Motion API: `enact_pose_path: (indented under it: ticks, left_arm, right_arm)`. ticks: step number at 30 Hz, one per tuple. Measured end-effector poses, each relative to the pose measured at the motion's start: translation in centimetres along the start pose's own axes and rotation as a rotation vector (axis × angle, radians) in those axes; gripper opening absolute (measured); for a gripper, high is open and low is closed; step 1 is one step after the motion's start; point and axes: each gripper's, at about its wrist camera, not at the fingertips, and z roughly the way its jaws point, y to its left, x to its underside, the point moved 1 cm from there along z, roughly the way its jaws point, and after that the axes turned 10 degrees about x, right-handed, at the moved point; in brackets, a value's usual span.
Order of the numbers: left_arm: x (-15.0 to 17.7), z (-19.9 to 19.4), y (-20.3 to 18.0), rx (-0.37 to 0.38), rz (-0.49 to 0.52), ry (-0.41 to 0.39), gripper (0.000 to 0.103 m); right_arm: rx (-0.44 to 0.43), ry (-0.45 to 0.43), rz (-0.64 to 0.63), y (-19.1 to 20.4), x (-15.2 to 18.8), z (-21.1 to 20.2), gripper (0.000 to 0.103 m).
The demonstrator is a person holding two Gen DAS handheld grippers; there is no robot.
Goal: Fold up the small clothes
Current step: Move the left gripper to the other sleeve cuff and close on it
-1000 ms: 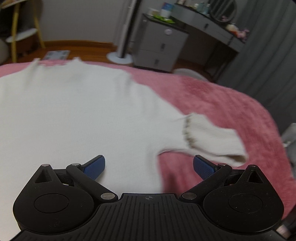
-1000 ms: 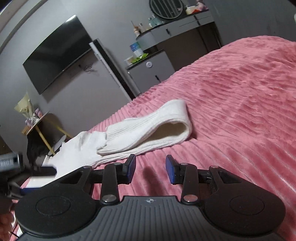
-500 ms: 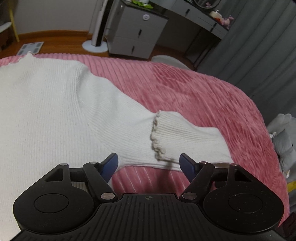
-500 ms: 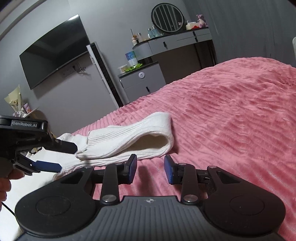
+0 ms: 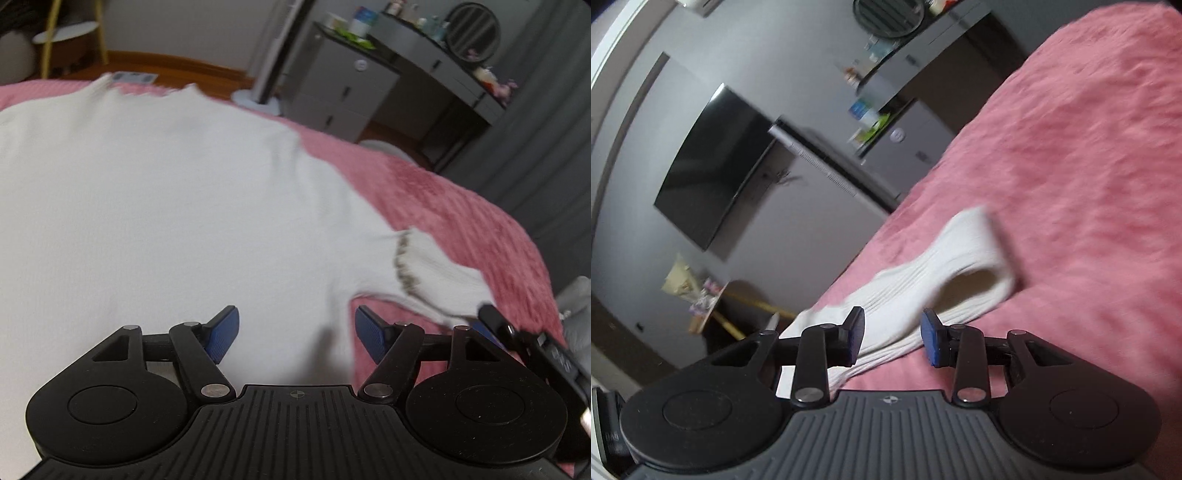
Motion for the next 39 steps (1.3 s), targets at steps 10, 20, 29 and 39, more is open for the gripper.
enact_pose_path:
  ticks: [10,20,29,39]
  left_arm:
    - [-0.5,-1.6,2.6,-0.070,-0.030,-0.027,0.075]
    - [-1.5,1.8,-1.4,-0.021,0.074,0.009,0.069]
    - [-1.8,5.8,-4.9,0.059,0.150,0.088,0.044]
    - [-3.5,10.2,-7.0,0.166,0.101,0.095,0.057]
  right_arm:
    - [0.084,0.009,0.008,0.8,0.6,3.4,0.020]
    - [0.218,-0.083,-0.193,1.0,1.2,0.4,0.020]
    - [0.438,-0.192,-0.411,0.7,2.2,-1.6,0.018]
    - [0.559,-0.245,-0.445,-0.6,3.1,-1.0,0.017]
